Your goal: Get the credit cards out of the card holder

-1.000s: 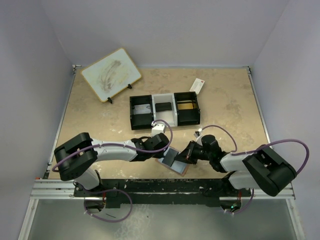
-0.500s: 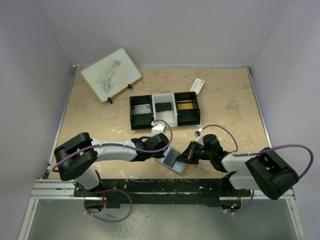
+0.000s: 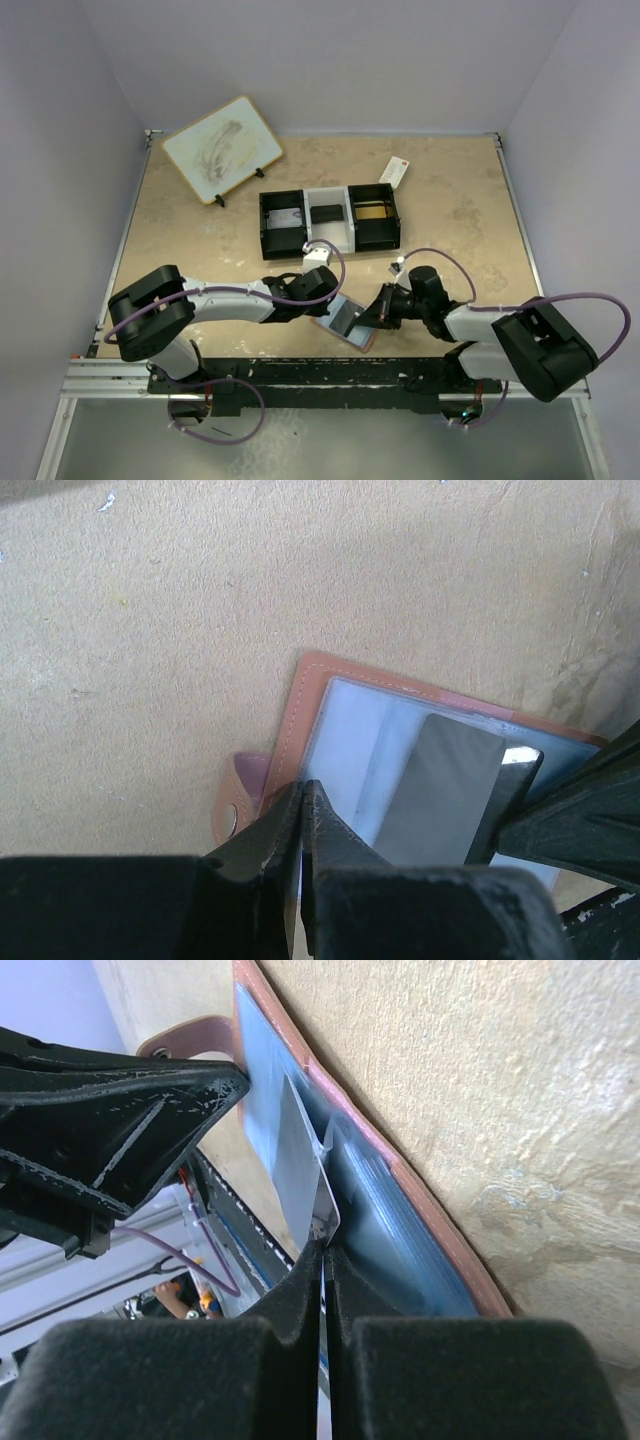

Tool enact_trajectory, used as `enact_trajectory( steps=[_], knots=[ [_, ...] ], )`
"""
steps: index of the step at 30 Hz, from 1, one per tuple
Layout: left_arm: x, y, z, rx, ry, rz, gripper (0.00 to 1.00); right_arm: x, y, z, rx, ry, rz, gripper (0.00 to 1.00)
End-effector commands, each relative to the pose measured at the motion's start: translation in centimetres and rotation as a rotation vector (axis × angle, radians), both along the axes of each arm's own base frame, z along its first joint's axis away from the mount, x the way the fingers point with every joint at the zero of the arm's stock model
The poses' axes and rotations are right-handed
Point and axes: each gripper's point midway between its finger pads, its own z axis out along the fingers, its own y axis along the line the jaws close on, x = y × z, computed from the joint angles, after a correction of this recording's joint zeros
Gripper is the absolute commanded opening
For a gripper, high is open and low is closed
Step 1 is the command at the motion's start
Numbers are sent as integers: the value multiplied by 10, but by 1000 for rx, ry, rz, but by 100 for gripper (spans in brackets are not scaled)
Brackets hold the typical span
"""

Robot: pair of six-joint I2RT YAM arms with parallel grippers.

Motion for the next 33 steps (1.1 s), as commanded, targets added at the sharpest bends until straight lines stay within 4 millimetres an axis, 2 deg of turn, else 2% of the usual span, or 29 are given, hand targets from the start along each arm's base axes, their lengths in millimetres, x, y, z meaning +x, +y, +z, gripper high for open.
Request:
enact_trajectory(
  steps=[1, 7, 11, 13, 16, 19, 22, 24, 26, 30, 33],
  knots=[
    [-14, 35, -26, 155, 54, 1, 0, -9, -4, 2, -7, -7, 72, 0],
    [-14, 36, -26, 154, 53, 5, 0, -8, -7, 3, -18, -12, 57, 0],
    [-12, 31, -19, 134, 42, 3, 0, -5, -9, 2, -33, -14, 50, 0],
    [-9, 27, -7, 116, 27, 3, 1, -2, -10, 0, -49, -15, 36, 0],
    [-2, 16, 23, 75, -17, 1, 10, 4, -9, 2, -52, -24, 23, 0],
    [2, -4, 54, -10, -52, -26, 13, 9, -8, 3, -62, -31, 13, 0],
    [-1, -31, 68, -122, -48, -94, 15, 10, -8, 0, -67, -28, 19, 0],
    [-5, -44, 64, -157, -29, -136, 16, 9, -8, -3, -73, -21, 22, 0],
    [-10, -49, 49, -140, 5, -162, 14, 9, -9, -5, -72, -17, 17, 0],
    [-19, -43, 14, -65, 79, -175, 6, 13, -8, -2, -72, -28, 1, 0],
    [-26, -36, -5, -24, 104, -172, 0, 17, -8, 2, -71, -44, -15, 0]
  ],
)
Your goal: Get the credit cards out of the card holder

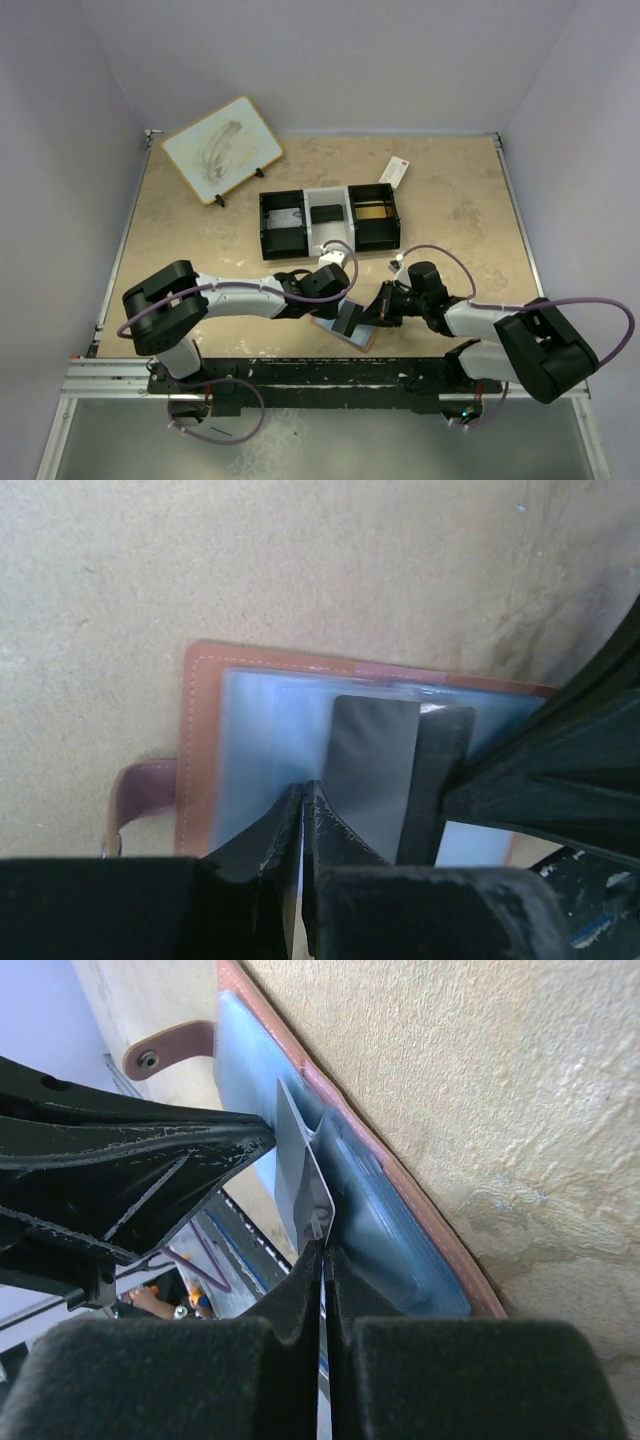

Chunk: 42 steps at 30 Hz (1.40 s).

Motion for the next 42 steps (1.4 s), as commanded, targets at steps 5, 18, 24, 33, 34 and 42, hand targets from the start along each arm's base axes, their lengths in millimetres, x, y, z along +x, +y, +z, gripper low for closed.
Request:
enact_trajectory(
  steps=[5, 18, 24, 33, 34, 42],
  knots=[
    [-7, 18, -26, 104, 14, 18, 0, 23, -2, 14, 14, -93, -103, 1],
    [-10, 23, -30, 138, 16, 14, 0, 21, -2, 16, 61, -85, -158, 24],
    [-9, 25, -29, 147, 10, 19, 0, 16, -4, 2, 28, -39, -158, 27],
    [-8, 25, -28, 143, 6, 27, 0, 20, 14, 8, 41, -72, -90, 24],
    [-7, 25, -28, 145, 5, 30, 0, 19, 17, 7, 39, -70, -76, 22],
    [-5, 34, -26, 166, -9, 60, 0, 12, 8, 6, 13, -46, -144, 5]
  ],
)
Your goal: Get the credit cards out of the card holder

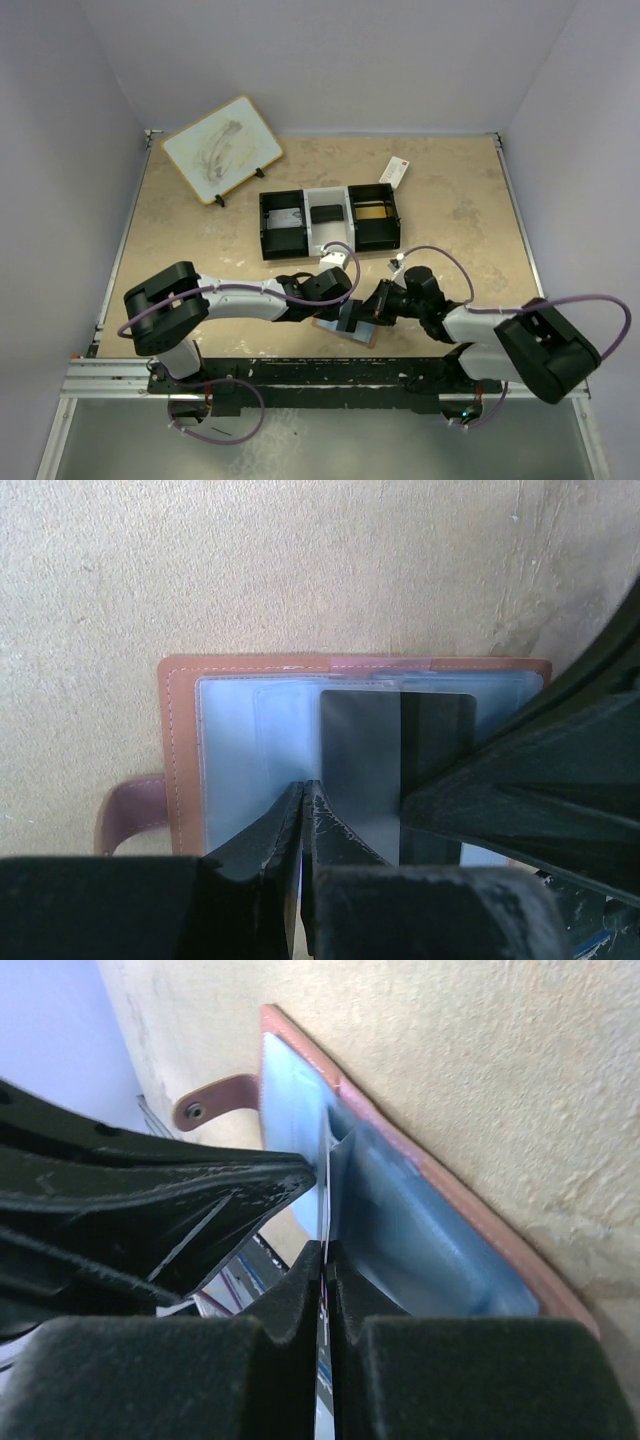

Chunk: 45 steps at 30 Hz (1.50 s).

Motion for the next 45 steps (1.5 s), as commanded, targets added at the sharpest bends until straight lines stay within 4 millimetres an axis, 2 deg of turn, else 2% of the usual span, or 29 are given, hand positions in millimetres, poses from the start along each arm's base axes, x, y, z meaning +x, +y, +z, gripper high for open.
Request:
enact_trajectory(
  steps=[1, 5, 8, 12, 14, 16, 22, 23, 24, 26, 28, 32, 37, 42, 45],
  knots=[
    [-7, 36, -20, 142, 19, 35, 0, 0, -10, 6, -16, -20, -64, 3],
    [-7, 36, -22, 144, 23, 32, 0, 0, -17, 10, -53, -60, -71, 0],
    [-7, 34, -22, 145, 23, 28, 0, -3, -15, 15, -20, -74, -57, 0],
    [-6, 32, -21, 142, 22, 25, 0, -5, -13, 9, -28, -47, -38, 10],
    [-6, 31, -20, 139, 21, 25, 0, 1, -11, 8, -26, -49, -56, 19],
    [-5, 29, -19, 132, 18, 26, 0, 1, -8, 8, -5, -46, -52, 24],
    [-4, 29, -18, 130, 16, 30, 0, -3, -11, 10, 22, -34, -77, 27],
    [-4, 29, -17, 128, 16, 31, 0, -4, -11, 11, 28, -39, -77, 24],
    [-4, 29, -17, 128, 15, 31, 0, -6, -12, 11, 27, -41, -79, 13],
    [-4, 29, -17, 131, 12, 31, 0, -7, -16, 10, 1, -41, -83, 2],
    [-2, 31, -15, 138, 2, 38, 0, -6, -22, 9, -49, -42, -95, 0],
    [7, 33, 2, 125, -48, 67, 0, 3, -29, 31, -57, -109, -145, 0],
    [22, 35, 39, 100, -138, 103, 0, 19, -41, 66, -100, -267, -191, 0],
    [34, 52, 64, 116, -206, 159, 0, 31, -47, 92, -170, -419, -167, 0],
    [45, 73, 78, 119, -234, 211, 17, 44, -46, 115, -200, -540, -135, 0]
  ],
)
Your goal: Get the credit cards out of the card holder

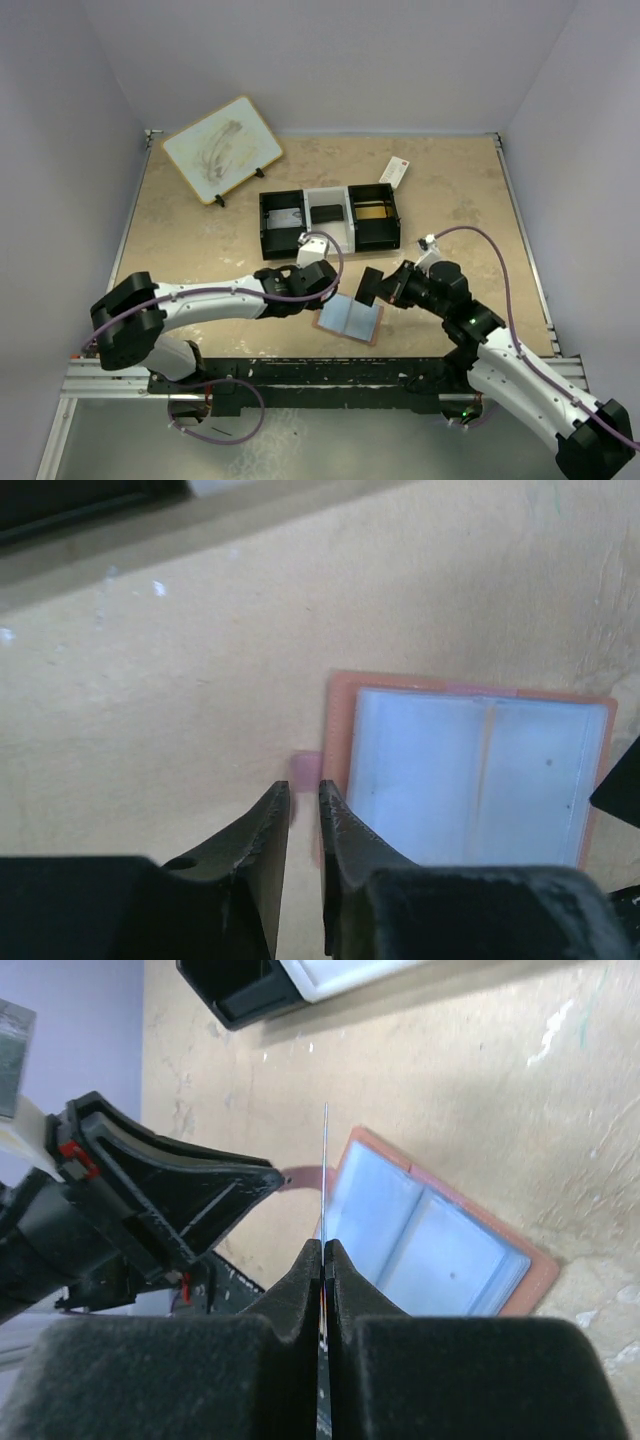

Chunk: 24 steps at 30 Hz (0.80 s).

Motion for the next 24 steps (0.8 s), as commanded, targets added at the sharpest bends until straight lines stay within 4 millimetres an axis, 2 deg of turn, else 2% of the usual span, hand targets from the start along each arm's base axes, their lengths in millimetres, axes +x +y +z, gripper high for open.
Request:
enact_trajectory(
  steps=[1, 3, 7, 10, 12, 15, 17, 19, 21, 24],
  knots=[
    [29, 30, 46, -8, -118, 99, 25, 23, -7, 33, -141, -213, 30, 0],
    [40, 50, 62, -7, -146, 136, 33, 42, -11, 54, -224, -366, 30, 0],
    [66, 107, 88, 4, -181, 250, 56, 68, -6, 89, -328, -593, 72, 0],
    [83, 148, 100, 38, -193, 319, 59, 90, 1, 111, -418, -751, 114, 0],
    [91, 185, 104, 124, -191, 392, 60, 106, 11, 121, -492, -846, 169, 0],
    [102, 232, 111, 185, -207, 501, 62, 133, 23, 127, -614, -942, 243, 0],
    [105, 256, 113, 179, -226, 575, 63, 146, 35, 129, -681, -981, 333, 0],
    [103, 270, 111, 173, -255, 622, 63, 165, 40, 130, -735, -990, 348, 0],
    [98, 273, 104, 176, -261, 631, 64, 179, 46, 125, -770, -997, 360, 0],
    [95, 279, 116, 174, -296, 655, 66, 195, 54, 116, -813, -1006, 393, 0]
  ],
)
